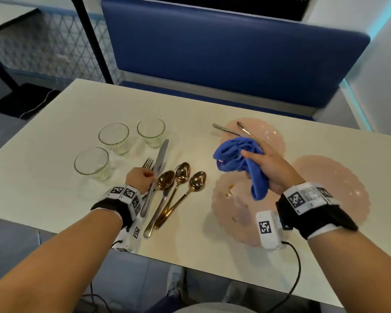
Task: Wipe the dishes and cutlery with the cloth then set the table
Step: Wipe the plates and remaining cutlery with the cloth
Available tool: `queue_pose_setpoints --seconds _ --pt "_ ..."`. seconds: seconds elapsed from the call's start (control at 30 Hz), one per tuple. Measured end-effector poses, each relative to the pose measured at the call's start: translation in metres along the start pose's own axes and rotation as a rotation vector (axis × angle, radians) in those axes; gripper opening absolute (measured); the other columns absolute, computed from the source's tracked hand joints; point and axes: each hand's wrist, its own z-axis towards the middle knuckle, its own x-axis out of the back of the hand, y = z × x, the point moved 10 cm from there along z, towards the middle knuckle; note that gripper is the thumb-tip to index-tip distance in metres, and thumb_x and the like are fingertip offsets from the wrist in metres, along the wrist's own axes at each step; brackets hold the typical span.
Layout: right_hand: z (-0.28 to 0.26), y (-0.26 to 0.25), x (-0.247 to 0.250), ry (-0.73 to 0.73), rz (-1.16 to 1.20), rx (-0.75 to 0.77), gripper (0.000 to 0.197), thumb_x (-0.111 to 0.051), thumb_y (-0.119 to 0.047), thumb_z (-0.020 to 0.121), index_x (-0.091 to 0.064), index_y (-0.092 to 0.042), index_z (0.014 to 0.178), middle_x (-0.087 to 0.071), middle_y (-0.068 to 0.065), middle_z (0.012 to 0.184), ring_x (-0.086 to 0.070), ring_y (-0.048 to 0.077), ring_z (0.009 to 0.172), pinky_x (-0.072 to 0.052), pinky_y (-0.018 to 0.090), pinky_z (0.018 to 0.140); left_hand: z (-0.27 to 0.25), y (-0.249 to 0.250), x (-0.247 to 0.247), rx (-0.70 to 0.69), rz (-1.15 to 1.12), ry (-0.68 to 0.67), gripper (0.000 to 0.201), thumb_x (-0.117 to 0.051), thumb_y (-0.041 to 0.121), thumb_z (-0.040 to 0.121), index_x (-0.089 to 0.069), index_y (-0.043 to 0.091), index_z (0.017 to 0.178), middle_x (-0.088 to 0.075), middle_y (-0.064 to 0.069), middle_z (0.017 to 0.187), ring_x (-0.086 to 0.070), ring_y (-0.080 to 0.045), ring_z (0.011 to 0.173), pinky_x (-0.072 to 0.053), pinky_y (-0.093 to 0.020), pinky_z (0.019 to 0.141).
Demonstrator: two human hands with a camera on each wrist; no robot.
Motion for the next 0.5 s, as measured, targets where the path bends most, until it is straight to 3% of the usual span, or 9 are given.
queue_pose_setpoints --seconds 0.03,0.13,0.2,0.27,0.4,0.5 --pt "0.000 -0.001 0.006 0.036 -0.001 0.004 0.021 -0.050 -0.012 0.096 -0.054 -0.014 0.116 -0.065 0.002 0.095 -0.066 0.004 0.063 -0.050 0.016 0.049 -0.001 -0.001 -0.003 -0.008 0.035 0.011 0.019 -0.067 0.018 0.084 -0.069 0.004 0.096 -0.068 -0.010 0.090 -0.064 -0.029 0.089 -0.052 -0.035 0.087" --pt "0.003 -0.003 0.020 0.068 -0.010 0.024 0.023 -0.047 -0.018 0.098 -0.063 -0.017 0.115 -0.072 -0.001 0.099 -0.070 0.010 0.085 -0.053 0.019 0.062 -0.001 -0.004 -0.007 0.009 0.085 0.056 0.012 -0.068 0.017 0.083 -0.061 0.010 0.090 -0.059 -0.006 0.087 -0.054 -0.022 0.084 -0.041 -0.027 0.077" --pt "0.002 -0.007 0.031 0.111 0.022 0.024 0.021 -0.047 -0.023 0.098 -0.067 -0.022 0.104 -0.073 -0.002 0.093 -0.069 0.018 0.091 -0.054 0.024 0.067 0.001 -0.003 -0.008 0.016 0.093 0.074 0.009 -0.068 0.014 0.082 -0.060 0.010 0.085 -0.060 -0.007 0.088 -0.056 -0.024 0.086 -0.040 -0.026 0.075" --pt "0.001 -0.013 0.040 0.124 0.099 0.023 0.023 -0.045 -0.033 0.098 -0.065 -0.026 0.108 -0.073 -0.002 0.100 -0.069 0.017 0.096 -0.055 0.026 0.073 0.002 0.000 -0.007 0.015 0.130 0.082 0.007 -0.068 0.012 0.082 -0.065 0.007 0.086 -0.065 -0.010 0.091 -0.059 -0.025 0.089 -0.041 -0.026 0.076" --pt "-0.006 -0.023 0.056 0.099 0.178 0.019 0.038 -0.039 -0.041 0.099 -0.058 -0.020 0.124 -0.070 0.000 0.111 -0.069 0.010 0.096 -0.055 0.019 0.069 0.002 0.004 -0.006 0.042 0.227 0.108 0.021 -0.065 0.015 0.084 -0.066 0.004 0.101 -0.065 -0.017 0.107 -0.058 -0.033 0.103 -0.045 -0.033 0.087" --pt "-0.010 -0.026 0.075 0.138 0.118 0.032 0.037 -0.043 -0.039 0.098 -0.061 -0.016 0.119 -0.070 0.005 0.109 -0.068 0.013 0.096 -0.052 0.022 0.076 -0.016 0.046 -0.008 -0.115 0.289 0.243 0.027 -0.061 0.016 0.085 -0.061 0.003 0.109 -0.057 -0.020 0.111 -0.053 -0.037 0.105 -0.043 -0.043 0.092"
